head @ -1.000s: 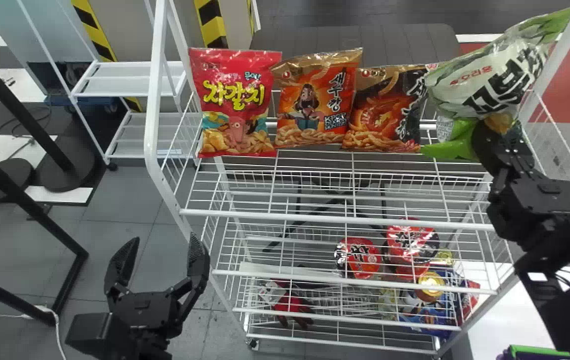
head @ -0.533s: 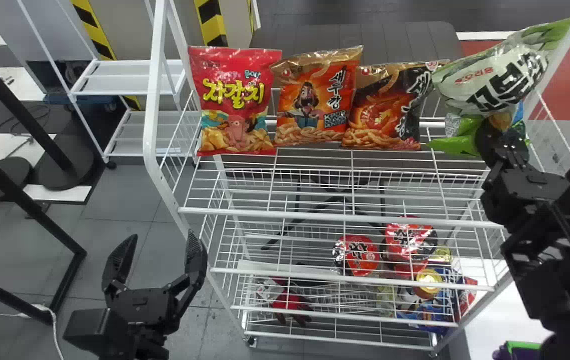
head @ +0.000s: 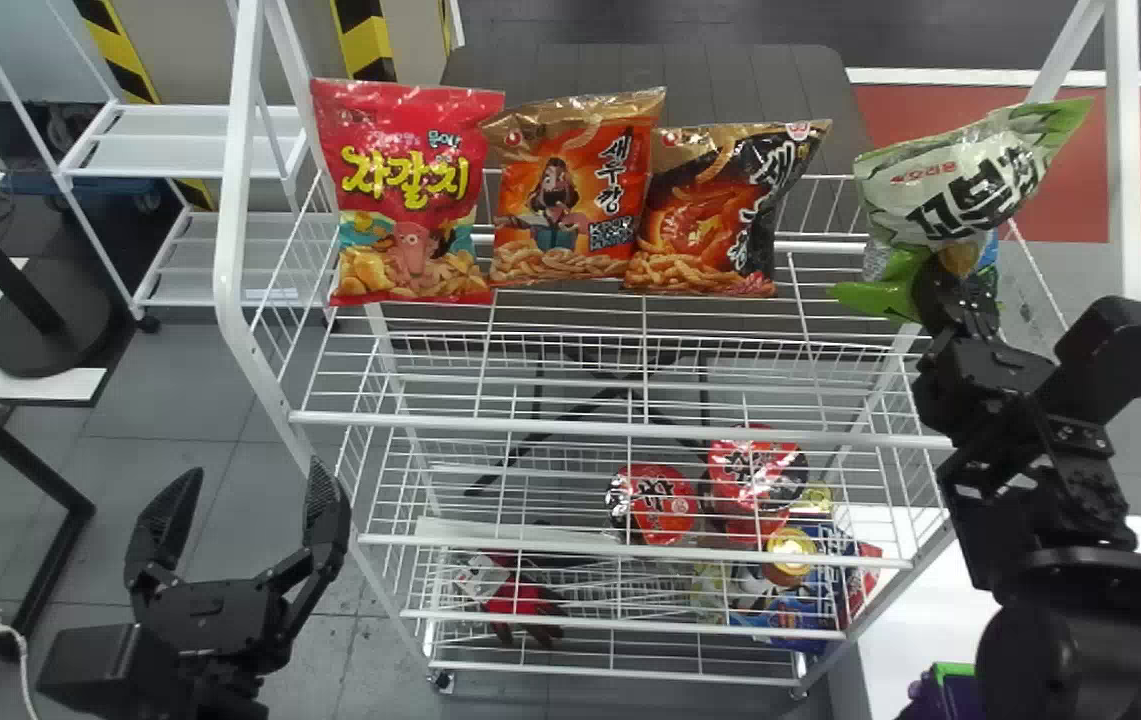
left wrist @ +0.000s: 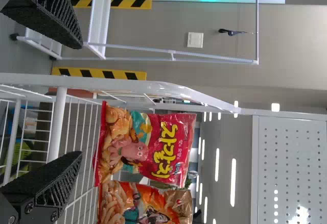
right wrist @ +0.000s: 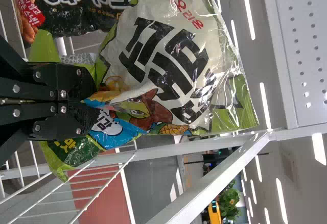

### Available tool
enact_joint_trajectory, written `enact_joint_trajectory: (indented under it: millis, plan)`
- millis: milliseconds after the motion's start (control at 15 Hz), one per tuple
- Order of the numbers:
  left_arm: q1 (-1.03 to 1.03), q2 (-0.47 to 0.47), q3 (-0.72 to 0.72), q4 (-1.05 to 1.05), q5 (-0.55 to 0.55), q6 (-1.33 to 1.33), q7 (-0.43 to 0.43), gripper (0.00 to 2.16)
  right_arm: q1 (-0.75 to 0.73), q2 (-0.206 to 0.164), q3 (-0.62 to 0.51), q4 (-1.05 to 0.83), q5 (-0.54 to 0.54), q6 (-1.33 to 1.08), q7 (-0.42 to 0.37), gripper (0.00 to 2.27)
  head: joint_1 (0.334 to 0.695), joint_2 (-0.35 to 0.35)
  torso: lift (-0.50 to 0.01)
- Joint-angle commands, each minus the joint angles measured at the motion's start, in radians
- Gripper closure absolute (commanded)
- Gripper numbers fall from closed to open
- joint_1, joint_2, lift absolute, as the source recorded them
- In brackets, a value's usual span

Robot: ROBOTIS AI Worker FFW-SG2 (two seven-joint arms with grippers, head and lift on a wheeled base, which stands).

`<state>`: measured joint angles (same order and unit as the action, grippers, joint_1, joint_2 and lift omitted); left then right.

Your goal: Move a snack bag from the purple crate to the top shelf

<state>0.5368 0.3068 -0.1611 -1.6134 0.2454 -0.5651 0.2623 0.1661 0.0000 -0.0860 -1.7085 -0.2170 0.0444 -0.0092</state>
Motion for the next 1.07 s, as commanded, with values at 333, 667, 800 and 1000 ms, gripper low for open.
enact_joint_trajectory:
  millis: [333,667,800,1000]
  plan:
    - [0.000,0.005,0.000,-0.002,0.002,-0.003,0.002,0.06,-0.068,0.001,-0.040,0.109,-0.059,-0.039,0.032,2.03,0.695,0.000,0.002]
    - [0.000,0.006,0.000,-0.002,0.002,-0.003,0.000,0.06,-0.140,0.001,-0.057,0.230,-0.079,-0.073,0.074,2.03,0.695,-0.006,0.002]
    - [0.000,0.008,0.002,-0.002,0.003,-0.003,0.000,0.06,-0.169,0.001,-0.067,0.280,-0.081,-0.091,0.098,2.03,0.695,-0.009,0.002]
    - [0.000,0.009,0.002,-0.002,0.003,-0.003,0.000,0.06,-0.197,0.001,-0.075,0.331,-0.082,-0.100,0.114,2.03,0.695,-0.015,0.002]
